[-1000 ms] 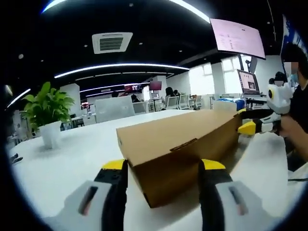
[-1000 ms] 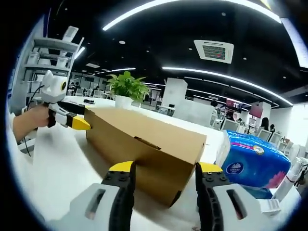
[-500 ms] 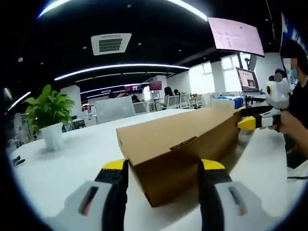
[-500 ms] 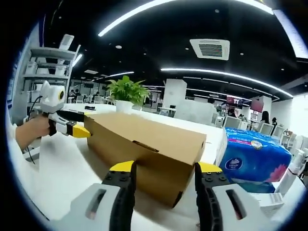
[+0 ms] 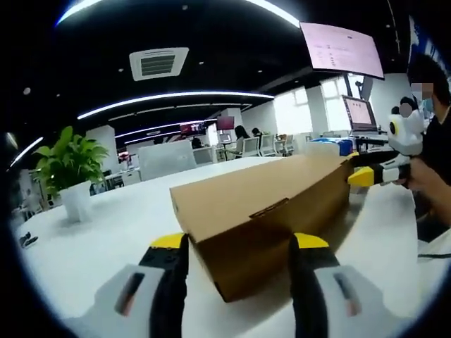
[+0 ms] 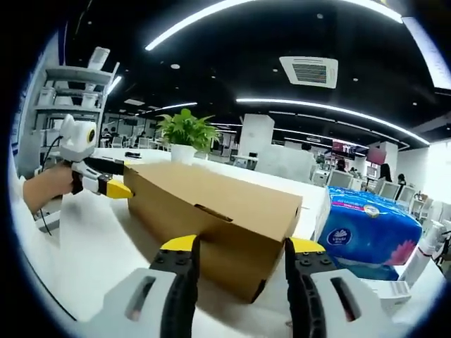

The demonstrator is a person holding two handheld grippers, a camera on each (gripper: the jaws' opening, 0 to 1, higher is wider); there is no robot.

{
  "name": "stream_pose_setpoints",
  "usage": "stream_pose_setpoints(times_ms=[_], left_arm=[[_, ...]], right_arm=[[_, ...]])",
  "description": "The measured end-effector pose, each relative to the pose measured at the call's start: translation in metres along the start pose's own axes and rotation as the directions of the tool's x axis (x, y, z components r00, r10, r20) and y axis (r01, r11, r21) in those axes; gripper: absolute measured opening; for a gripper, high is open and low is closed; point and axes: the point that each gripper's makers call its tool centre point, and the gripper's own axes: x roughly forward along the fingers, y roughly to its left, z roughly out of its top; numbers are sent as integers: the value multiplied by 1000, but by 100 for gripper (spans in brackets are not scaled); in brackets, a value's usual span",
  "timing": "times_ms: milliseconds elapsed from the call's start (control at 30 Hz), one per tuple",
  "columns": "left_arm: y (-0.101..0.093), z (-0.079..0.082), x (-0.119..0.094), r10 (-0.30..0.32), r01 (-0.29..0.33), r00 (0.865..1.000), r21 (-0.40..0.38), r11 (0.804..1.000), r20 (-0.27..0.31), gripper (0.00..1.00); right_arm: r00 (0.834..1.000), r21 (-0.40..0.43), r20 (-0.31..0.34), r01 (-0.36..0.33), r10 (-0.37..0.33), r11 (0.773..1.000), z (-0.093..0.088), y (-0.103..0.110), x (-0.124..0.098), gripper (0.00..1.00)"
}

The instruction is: Operate the shoe box by opening the lid, removing the specified soft item, and placing it in the target area until the item is outside and the box remains undamaged.

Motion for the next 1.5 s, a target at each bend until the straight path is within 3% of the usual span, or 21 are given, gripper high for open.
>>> stream_pose_setpoints(times_ms=[33, 67, 133, 200, 267, 333, 400, 433, 567, 633, 700, 800, 867, 933, 1000, 1067, 1167, 1333, 1500], left_arm=[[1, -1, 0, -5, 5, 1000, -33, 999, 12, 58], [1, -3, 0, -9, 9, 1000, -61, 998, 5, 57], [3, -1, -2, -18, 19, 1000, -89, 996, 14, 57], [4, 0, -5, -25, 26, 1000, -86, 996, 17, 60], [10, 2, -9, -13, 14, 1000, -61, 998, 20, 56], [16, 10, -17, -16, 16, 998, 0, 1000, 58, 55], [23, 16, -26, -11, 12, 997, -11, 1000, 78, 63], [26, 20, -29, -16, 17, 996, -18, 1000, 86, 65], [43, 52, -45, -17, 17, 984, 6, 1000, 179, 47], [50, 58, -47, -29, 23, 985, 35, 999, 170, 51], [64, 67, -48, -20, 16, 985, 23, 1000, 171, 56], [70, 84, -51, -50, 72, 972, -88, 994, 230, 58], [75, 86, -52, -52, 77, 973, -103, 992, 225, 61], [81, 84, -52, -39, 57, 981, -92, 994, 189, 62], [87, 83, -53, -12, 15, 986, -15, 1000, 166, 65], [85, 84, -55, -10, 12, 986, -10, 1000, 164, 71], [79, 81, -59, -29, 27, 990, 12, 1000, 141, 62], [76, 80, -62, -32, 42, 987, -59, 997, 160, 65], [71, 80, -63, -36, 54, 982, -91, 994, 186, 66]], right_arm=[[999, 30, -29, -16, 17, 999, -4, -1, -1, 46], [999, 83, -21, -34, 36, 996, -1, -2, -1, 46], [999, 104, 19, -50, 48, 993, 5, -2, -4, 47], [998, 96, 24, -52, 50, 994, 8, -4, -10, 50], [997, 93, 39, -67, 63, 993, 14, -3, -13, 51], [996, 108, 39, -79, 76, 991, 16, -2, -15, 53], [995, 113, 55, -94, 88, 989, 22, 0, -17, 54], [993, 103, 74, -100, 92, 990, 27, 0, -18, 54], [984, 50, 150, -102, 94, 993, 56, -6, -20, 54], [978, 52, 179, -119, 108, 992, 69, -9, -19, 54], [964, 79, 236, -142, 120, 987, 94, -18, -16, 55], [953, 94, 269, -167, 136, 982, 111, -26, -12, 58], [954, 103, 268, -165, 133, 981, 118, -34, -8, 58], [940, 86, 307, -184, 149, 979, 127, -36, -5, 58], [943, 97, 297, -189, 153, 977, 127, -39, -1, 59], [949, 102, 274, -191, 157, 976, 122, -41, 3, 58], [953, 86, 259, -184, 156, 979, 116, -42, 6, 57], [950, 64, 278, -168, 144, 984, 115, -42, 3, 57], [957, 51, 257, -149, 131, 988, 114, -44, 2, 55]])
